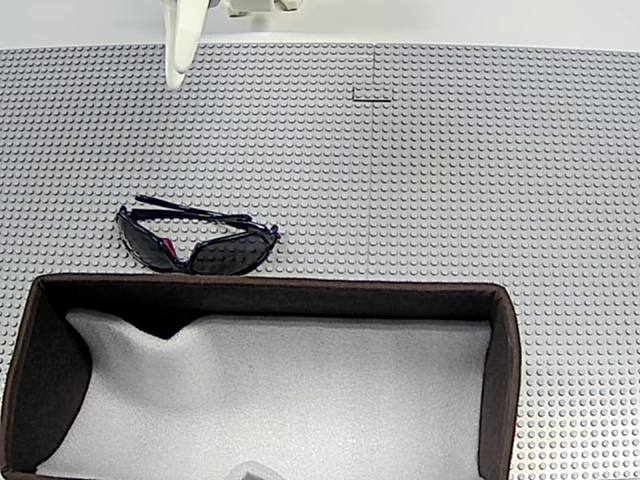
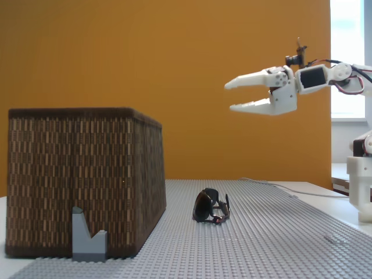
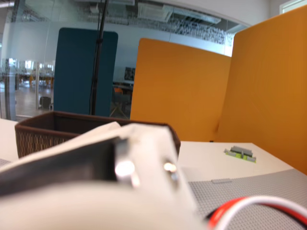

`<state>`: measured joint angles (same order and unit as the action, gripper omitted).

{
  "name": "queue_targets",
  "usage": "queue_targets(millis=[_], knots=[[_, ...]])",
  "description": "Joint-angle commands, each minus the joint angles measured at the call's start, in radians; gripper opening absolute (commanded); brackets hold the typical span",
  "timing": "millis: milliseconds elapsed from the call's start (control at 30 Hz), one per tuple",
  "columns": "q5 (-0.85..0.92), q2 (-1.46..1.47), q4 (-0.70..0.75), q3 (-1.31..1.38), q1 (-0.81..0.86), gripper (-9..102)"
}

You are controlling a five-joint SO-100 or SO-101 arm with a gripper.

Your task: Grasp a glasses and put it in the bin.

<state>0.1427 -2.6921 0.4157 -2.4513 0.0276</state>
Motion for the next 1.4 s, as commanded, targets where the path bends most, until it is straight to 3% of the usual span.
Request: queue_targets(millis=[0, 967, 1367], knots=[[0.014, -0.005, -0.014, 0.041, 0.014, 21], [0.014, 0.012, 0.003, 0.06, 0.012, 21], [-0.031, 0.649, 0.298, 0.509, -0.012, 21]])
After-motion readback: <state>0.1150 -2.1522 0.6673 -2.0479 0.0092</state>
